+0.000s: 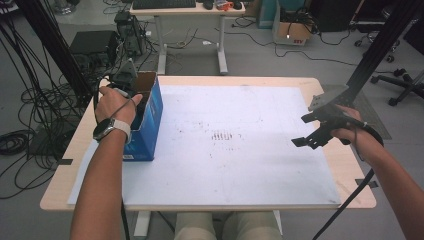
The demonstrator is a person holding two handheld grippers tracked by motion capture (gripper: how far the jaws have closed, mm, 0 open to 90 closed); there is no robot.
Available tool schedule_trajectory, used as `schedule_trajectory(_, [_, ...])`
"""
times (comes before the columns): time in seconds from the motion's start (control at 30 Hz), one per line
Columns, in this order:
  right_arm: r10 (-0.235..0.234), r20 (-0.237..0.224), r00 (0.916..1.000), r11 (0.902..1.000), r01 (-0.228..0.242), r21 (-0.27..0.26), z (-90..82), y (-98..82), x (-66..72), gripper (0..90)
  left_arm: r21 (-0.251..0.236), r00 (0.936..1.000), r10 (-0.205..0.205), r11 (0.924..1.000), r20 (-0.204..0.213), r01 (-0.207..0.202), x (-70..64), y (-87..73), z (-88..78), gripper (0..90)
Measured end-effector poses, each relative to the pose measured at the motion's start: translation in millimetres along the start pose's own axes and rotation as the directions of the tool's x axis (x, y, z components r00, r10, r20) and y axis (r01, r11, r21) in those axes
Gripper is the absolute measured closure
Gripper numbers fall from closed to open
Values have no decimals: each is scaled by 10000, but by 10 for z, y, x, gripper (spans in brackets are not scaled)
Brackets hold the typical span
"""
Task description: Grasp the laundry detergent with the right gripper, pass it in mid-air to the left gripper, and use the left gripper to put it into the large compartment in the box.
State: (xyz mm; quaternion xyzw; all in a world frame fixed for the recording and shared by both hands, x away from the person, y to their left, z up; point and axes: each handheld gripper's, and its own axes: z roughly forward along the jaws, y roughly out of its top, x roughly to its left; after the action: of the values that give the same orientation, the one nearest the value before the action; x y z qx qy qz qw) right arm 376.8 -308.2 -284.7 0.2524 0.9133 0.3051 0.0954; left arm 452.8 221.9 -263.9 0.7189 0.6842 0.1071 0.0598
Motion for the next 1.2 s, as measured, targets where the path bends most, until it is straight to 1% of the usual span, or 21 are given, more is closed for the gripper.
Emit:
schedule_trajectory(0.07, [-7, 7, 10000, 10000, 7, 12, -5, 4, 3, 38, -11, 10000, -21, 10000, -4, 21, 0, -2, 0, 374])
schedule_trajectory(0.1, [-139, -1, 9999, 9999, 139, -68, -2, 7, -5, 38, 12, 10000, 16, 10000, 11, -16, 1, -3, -1, 374])
schedule_trajectory(0.13, [-80, 7, 10000, 10000, 80, -37, -7, 9, 1, 38, -25, 10000, 27, 10000, -13, -27, 0, -6, 1, 374])
schedule_trajectory(0.3, [-162, -11, 9999, 9999, 162, -41, -4, 24, 13, 38, -17, 10000, 63, 10000, -20, -63, 3, -13, -1, 374])
schedule_trajectory(0.4, [-162, -4, 9999, 9999, 162, -37, -7, 27, 14, 38, 43, 10000, 29, 10000, 42, -29, 11, -12, -7, 374])
schedule_trajectory(0.7, [-135, -27, 9999, 9999, 135, -48, 0, 22, 17, 39, 28, 10000, 28, 10000, -5, -28, 8, -11, -3, 374])
schedule_trajectory(0.73, [19, -27, 10000, 10000, -18, 33, -5, 20, 26, 38, 78, 10000, 50, 10000, 50, -50, 13, -8, -8, 374])
schedule_trajectory(0.77, [-128, -27, 9999, 9999, 128, -53, 1, 21, 15, 38, 149, 9999, 145, 9998, 60, -146, 21, -7, -12, 374])
schedule_trajectory(0.87, [57, -54, 10000, 10000, -57, 6, -3, 17, 18, 38, 103, 9999, 155, 9998, 53, -156, 24, -9, -7, 374])
schedule_trajectory(1.0, [51, -68, 10000, 10000, -51, 7, 12, 14, 20, 38, 133, 9998, 164, 9998, 57, -165, 26, -8, -8, 373])
schedule_trajectory(1.03, [-84, -80, 9999, 9999, 84, -72, 21, 15, 12, 38, 142, 9998, 171, 9998, 60, -172, 26, -8, -9, 373])
schedule_trajectory(1.1, [-27, -72, 10000, 10000, 27, -31, 24, 16, 17, 38, 126, 9999, 113, 9999, 73, -114, 22, -8, -9, 374])
schedule_trajectory(1.13, [-55, -74, 10000, 10000, 55, -74, 26, 19, 14, 38, 106, 9999, 113, 9999, 69, -114, 22, -10, -7, 374])
schedule_trajectory(1.17, [-198, -83, 9998, 9997, 196, -172, 32, 21, 3, 38, 123, 9999, 105, 9999, 80, -106, 23, -9, -8, 374])
schedule_trajectory(1.2, [-88, -77, 9999, 9999, 87, -124, 25, 23, 10, 38, 152, 9999, 129, 9998, 81, -130, 25, -9, -10, 374])
